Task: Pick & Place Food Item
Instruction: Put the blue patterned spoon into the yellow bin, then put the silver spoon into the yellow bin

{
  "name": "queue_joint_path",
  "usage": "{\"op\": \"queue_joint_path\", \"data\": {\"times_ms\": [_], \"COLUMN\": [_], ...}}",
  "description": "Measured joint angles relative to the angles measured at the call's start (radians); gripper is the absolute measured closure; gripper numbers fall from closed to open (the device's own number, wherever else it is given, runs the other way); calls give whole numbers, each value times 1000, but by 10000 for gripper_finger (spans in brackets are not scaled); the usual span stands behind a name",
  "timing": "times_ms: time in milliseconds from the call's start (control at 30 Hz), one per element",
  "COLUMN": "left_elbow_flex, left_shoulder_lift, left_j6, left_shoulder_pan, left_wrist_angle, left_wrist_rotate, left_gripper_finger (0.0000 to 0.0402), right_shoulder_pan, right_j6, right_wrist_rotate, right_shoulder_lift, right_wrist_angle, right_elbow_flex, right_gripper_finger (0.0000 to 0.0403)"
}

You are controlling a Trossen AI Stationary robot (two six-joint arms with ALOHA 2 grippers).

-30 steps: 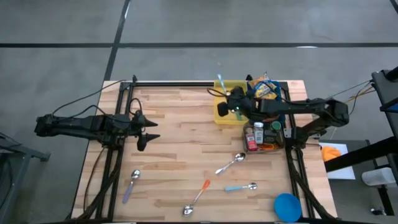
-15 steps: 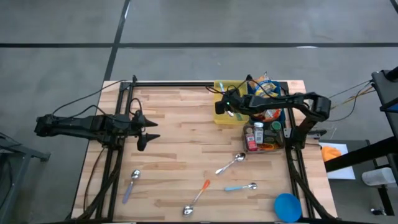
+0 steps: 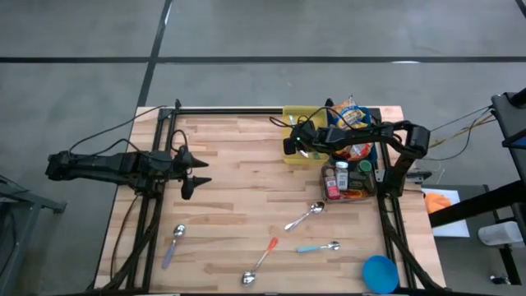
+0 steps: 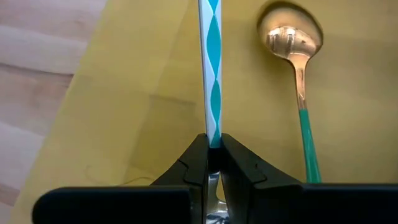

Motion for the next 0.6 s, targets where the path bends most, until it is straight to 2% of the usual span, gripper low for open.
{"op": "queue_joint_path", "data": {"times_ms": [367, 600], "left_elbow_flex": [0, 0], "left_shoulder_lift": [0, 0], "left_j6": [0, 0], "left_shoulder_pan": [0, 0], "left_wrist_angle": [0, 0], "left_wrist_rotate": [0, 0], "left_gripper_finger": [112, 112], "right_shoulder_pan": [-1, -1], "right_j6": [-17, -22], "right_wrist_rotate": [-19, -17], "right_shoulder_lift": [0, 0], "right_wrist_angle": [0, -1], "right_elbow_flex": [0, 0], "right_gripper_finger": [378, 316]}}
